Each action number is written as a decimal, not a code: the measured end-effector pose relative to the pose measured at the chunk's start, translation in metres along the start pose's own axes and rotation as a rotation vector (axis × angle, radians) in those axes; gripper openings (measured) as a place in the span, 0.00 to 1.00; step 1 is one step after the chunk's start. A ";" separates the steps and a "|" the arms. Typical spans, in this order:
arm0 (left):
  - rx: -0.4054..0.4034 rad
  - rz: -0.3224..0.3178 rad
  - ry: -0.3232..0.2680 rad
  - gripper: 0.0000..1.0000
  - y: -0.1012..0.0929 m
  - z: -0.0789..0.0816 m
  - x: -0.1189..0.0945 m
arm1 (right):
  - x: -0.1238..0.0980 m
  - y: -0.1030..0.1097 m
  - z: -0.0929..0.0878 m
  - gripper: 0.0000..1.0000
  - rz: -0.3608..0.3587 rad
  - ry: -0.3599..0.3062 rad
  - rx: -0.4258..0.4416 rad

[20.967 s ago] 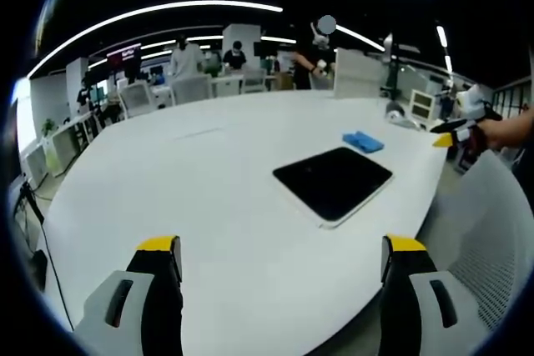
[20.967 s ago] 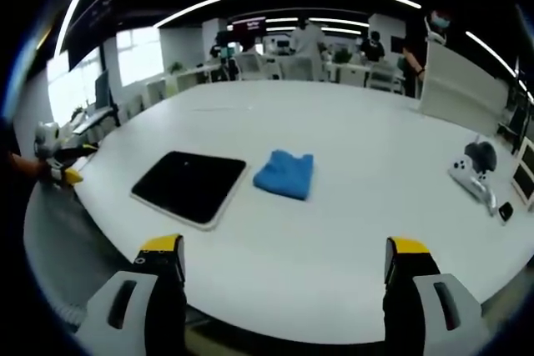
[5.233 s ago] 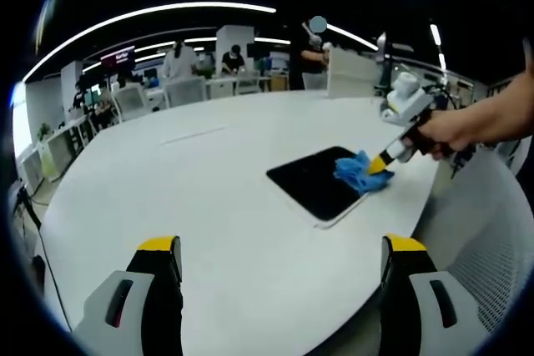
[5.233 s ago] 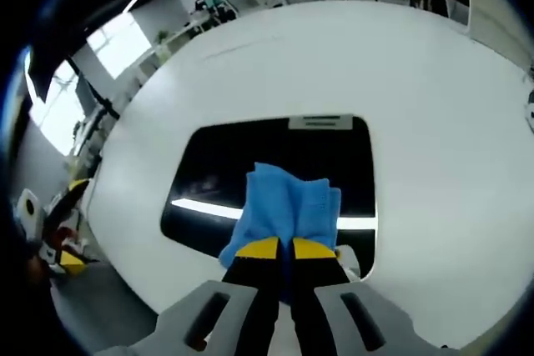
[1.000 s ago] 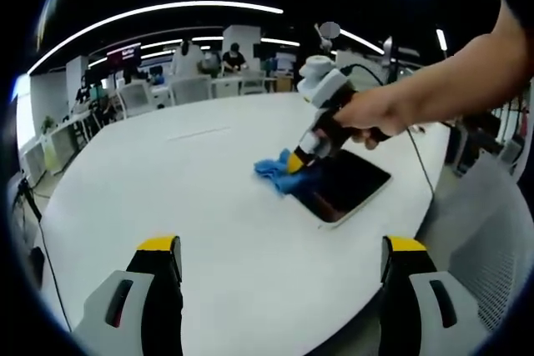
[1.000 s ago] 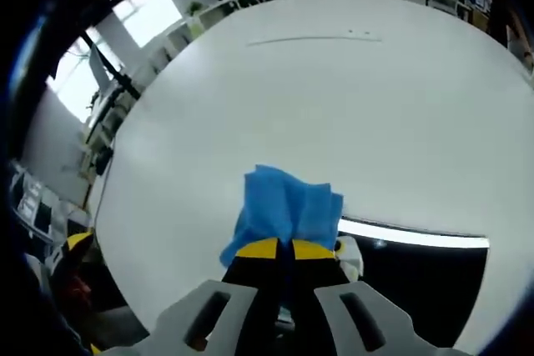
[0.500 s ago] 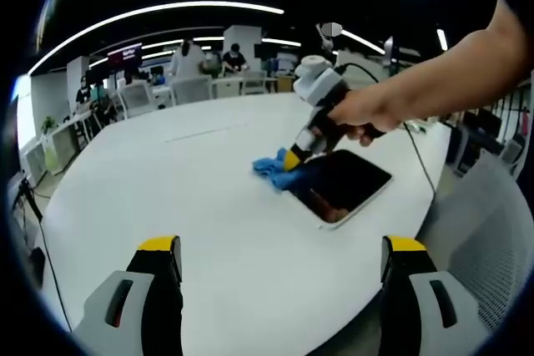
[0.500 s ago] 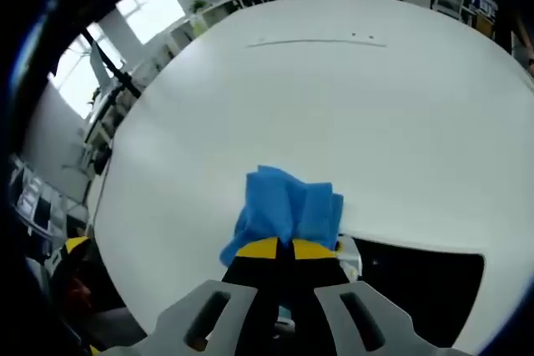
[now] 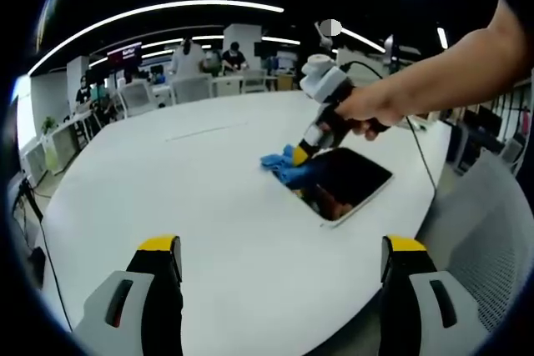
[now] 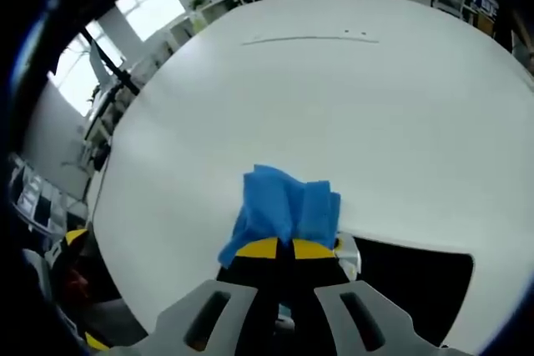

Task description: Wipe the mirror surface with the cleaning cloth until all visible marks leave the cleaned area.

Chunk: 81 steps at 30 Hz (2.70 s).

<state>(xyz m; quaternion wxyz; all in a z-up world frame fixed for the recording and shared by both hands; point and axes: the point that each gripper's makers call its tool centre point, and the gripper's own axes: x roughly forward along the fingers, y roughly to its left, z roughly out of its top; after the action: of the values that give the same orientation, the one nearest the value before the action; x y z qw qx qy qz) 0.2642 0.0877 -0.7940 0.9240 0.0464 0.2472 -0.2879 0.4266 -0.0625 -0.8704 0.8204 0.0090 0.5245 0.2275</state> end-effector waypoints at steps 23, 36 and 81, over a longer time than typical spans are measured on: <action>0.010 0.001 0.000 0.99 -0.001 0.001 0.000 | -0.007 -0.017 -0.006 0.00 -0.038 -0.018 0.046; 0.019 -0.001 0.003 0.99 -0.002 0.001 0.000 | -0.012 -0.004 -0.025 0.00 -0.031 -0.026 0.034; 0.028 0.000 0.004 0.99 -0.001 0.000 0.002 | -0.042 0.030 -0.091 0.00 0.049 -0.035 0.073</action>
<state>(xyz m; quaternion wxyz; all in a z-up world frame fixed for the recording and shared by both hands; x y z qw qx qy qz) 0.2648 0.0860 -0.7945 0.9228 0.0600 0.2450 -0.2912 0.3222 -0.0717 -0.8676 0.8227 0.0559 0.5177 0.2281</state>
